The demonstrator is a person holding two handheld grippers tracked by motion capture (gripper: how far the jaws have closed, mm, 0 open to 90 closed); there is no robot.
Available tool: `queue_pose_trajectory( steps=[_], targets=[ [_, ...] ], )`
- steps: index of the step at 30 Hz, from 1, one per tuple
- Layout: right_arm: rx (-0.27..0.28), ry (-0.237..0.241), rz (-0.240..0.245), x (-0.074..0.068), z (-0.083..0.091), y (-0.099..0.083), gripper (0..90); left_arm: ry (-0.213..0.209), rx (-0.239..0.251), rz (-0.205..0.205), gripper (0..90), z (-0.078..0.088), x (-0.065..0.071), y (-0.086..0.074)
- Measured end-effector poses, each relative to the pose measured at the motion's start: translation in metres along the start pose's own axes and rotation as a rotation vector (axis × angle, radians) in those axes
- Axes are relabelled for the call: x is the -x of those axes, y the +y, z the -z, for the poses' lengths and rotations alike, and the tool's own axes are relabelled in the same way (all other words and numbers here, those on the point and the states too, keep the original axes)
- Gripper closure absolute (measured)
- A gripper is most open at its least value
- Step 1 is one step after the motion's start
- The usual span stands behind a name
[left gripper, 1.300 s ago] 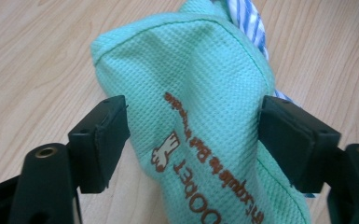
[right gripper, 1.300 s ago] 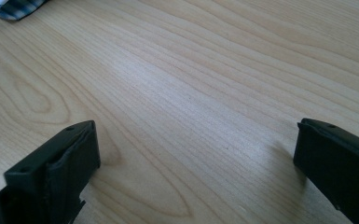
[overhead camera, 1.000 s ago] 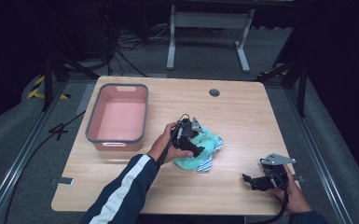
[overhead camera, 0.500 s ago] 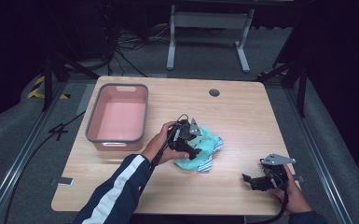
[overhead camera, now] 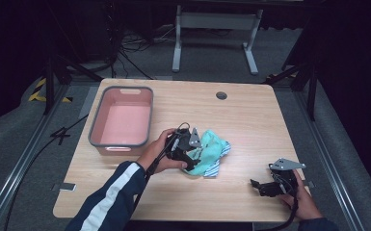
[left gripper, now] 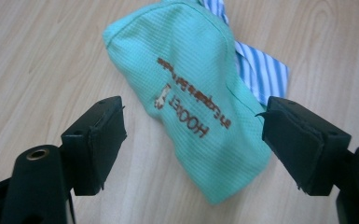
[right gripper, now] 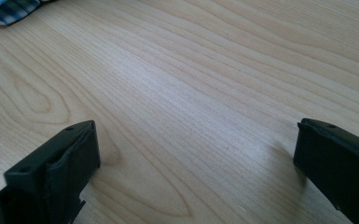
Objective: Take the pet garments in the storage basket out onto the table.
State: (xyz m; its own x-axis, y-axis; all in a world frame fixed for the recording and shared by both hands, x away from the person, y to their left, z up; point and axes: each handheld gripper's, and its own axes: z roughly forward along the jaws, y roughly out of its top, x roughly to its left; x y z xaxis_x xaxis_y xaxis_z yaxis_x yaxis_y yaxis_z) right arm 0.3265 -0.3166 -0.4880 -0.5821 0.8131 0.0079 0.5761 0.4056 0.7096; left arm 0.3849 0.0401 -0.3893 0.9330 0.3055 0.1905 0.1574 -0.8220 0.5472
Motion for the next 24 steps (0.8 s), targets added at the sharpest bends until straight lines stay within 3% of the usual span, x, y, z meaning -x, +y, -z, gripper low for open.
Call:
queue_pose_trajectory(
  steps=[17,24],
  targets=[
    [-0.001,0.000,0.000,0.000,0.000,0.000,0.5,0.029,-0.048,-0.043,21.2,0.014,0.011,-0.031],
    [0.000,0.000,0.000,0.000,0.000,0.000,0.5,0.043,-0.073,-0.032,21.4,0.017,0.012,-0.050]
  ],
)
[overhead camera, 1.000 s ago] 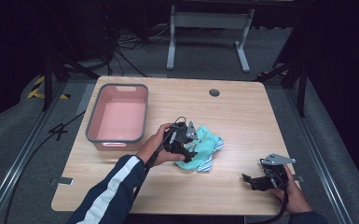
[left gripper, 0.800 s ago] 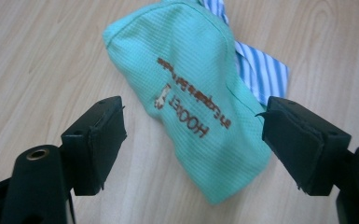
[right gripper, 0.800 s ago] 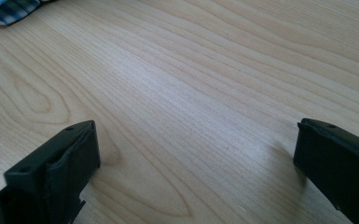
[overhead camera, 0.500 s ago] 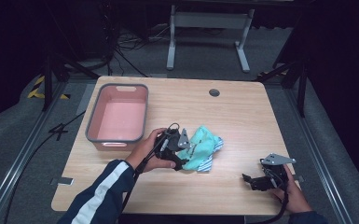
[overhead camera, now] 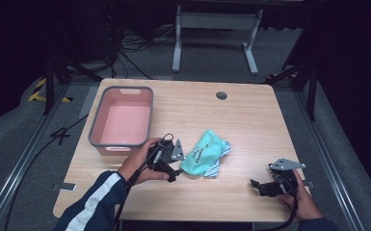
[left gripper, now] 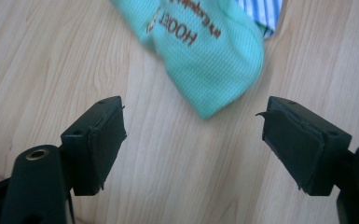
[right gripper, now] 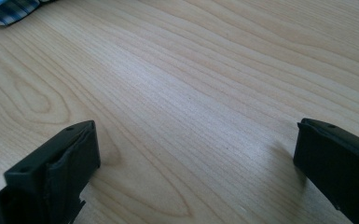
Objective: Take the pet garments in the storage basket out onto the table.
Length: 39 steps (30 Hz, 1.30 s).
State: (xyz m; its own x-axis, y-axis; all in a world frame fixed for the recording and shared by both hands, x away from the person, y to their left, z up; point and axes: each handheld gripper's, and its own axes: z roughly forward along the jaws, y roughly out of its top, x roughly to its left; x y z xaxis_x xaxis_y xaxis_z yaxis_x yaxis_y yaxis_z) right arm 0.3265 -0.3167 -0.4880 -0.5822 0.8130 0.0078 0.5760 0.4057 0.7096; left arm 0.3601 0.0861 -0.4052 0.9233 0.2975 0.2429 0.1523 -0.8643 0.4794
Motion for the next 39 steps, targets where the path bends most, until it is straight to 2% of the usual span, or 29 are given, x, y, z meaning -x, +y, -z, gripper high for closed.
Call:
queue_pose_trajectory(
  steps=[8,21,24,25,32,36,39],
  targets=[
    [-0.001,-0.001,-0.001,0.000,0.000,0.000,0.5,0.006,-0.027,0.035,21.5,0.001,0.000,-0.024],
    [0.000,-0.001,0.000,0.000,0.000,0.000,0.5,0.007,-0.030,0.046,21.4,0.014,0.004,-0.059],
    [0.000,-0.001,0.000,0.000,0.000,0.000,0.5,0.009,-0.036,0.062,21.4,0.018,0.004,-0.073],
    [0.000,-0.001,0.000,0.000,0.000,0.000,0.5,0.009,-0.036,0.062,21.3,0.018,0.004,-0.073],
    [0.000,-0.001,0.000,0.000,0.000,0.000,0.5,0.019,-0.076,0.085,20.9,0.023,0.004,-0.102],
    [0.000,-0.002,-0.001,0.000,0.000,0.000,0.5,0.026,-0.082,0.092,20.1,0.024,0.004,-0.117],
    [0.000,-0.002,-0.001,0.000,0.000,0.000,0.5,0.031,-0.078,0.118,19.3,0.025,0.002,-0.130]
  ],
)
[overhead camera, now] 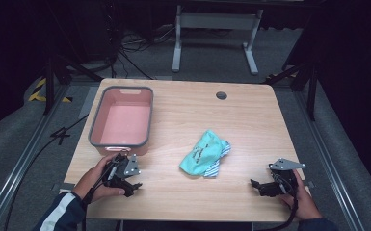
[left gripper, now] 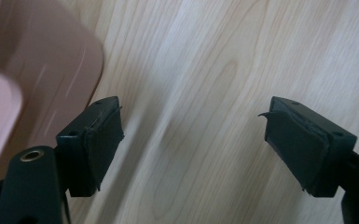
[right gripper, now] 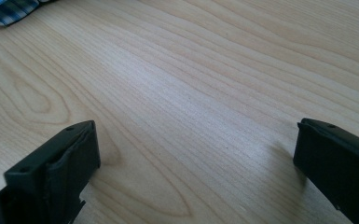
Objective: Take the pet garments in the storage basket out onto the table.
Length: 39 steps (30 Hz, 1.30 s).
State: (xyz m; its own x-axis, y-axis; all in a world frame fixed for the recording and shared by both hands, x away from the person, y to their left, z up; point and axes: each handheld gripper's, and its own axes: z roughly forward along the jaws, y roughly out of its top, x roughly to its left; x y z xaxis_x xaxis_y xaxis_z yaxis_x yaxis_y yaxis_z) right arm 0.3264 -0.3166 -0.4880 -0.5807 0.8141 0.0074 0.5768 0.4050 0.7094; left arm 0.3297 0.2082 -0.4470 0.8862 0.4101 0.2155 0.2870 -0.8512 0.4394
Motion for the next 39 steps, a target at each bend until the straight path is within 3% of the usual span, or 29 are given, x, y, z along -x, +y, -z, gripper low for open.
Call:
queue_pose_trajectory(
  steps=[1,5,8,17,22,24,39],
  targets=[
    [0.000,0.000,0.000,0.000,0.000,0.000,0.5,-0.006,0.009,0.031,19.4,0.000,-0.002,-0.006],
    [0.000,0.000,0.000,0.000,0.000,0.000,0.5,0.004,0.003,0.061,19.6,0.002,-0.010,-0.025],
    [0.000,-0.001,0.000,0.000,0.000,0.000,0.5,-0.021,0.024,0.121,19.8,0.004,-0.018,-0.042],
    [0.000,0.000,0.000,0.000,0.000,0.000,0.5,-0.092,0.154,0.293,14.1,0.004,-0.030,-0.081],
    [0.000,0.000,0.000,0.000,0.000,0.000,0.5,-0.070,0.219,0.312,13.7,0.004,-0.031,-0.095],
    [0.000,0.000,-0.001,0.000,0.000,0.000,0.5,-0.063,0.270,0.323,13.5,0.002,-0.029,-0.100],
    [0.001,-0.007,-0.012,-0.002,0.002,-0.002,0.5,-0.063,0.261,0.318,11.4,0.002,-0.030,-0.099]
  ],
)
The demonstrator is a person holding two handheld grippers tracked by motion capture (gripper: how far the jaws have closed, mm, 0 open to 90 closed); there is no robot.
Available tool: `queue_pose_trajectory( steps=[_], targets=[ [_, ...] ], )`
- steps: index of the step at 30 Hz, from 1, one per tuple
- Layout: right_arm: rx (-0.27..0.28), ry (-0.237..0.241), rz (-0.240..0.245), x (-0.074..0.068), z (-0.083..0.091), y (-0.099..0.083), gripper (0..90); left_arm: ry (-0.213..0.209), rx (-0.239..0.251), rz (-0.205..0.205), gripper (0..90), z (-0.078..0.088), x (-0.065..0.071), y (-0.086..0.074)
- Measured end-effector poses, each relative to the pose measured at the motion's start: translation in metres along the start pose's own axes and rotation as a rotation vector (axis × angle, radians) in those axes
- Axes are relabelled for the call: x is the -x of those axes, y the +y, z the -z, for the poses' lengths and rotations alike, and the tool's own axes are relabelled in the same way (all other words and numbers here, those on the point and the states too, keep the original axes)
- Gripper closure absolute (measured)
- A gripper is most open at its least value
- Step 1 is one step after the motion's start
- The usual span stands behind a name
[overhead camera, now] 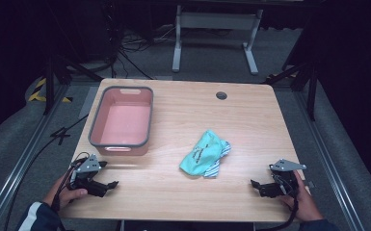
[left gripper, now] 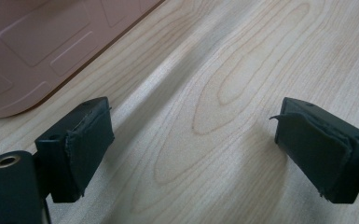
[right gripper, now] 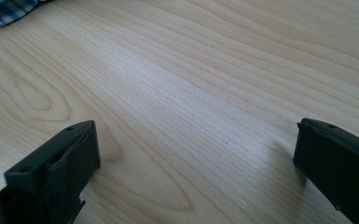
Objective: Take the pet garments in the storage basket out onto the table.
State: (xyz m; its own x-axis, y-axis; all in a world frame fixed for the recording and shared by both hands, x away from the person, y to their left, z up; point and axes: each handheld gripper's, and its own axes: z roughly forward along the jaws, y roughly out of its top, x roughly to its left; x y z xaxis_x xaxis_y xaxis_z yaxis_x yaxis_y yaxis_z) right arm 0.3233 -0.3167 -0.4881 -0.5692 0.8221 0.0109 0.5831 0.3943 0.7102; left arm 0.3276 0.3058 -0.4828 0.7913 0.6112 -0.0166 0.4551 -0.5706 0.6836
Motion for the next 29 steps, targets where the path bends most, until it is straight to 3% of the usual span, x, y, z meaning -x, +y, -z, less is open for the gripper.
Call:
queue_pose_trajectory(
  steps=[29],
  targets=[
    [0.000,-0.005,-0.002,-0.0002,0.0002,-0.0001,0.5,0.005,0.000,0.006,10.6,-0.0002,0.0003,0.0000]
  ],
)
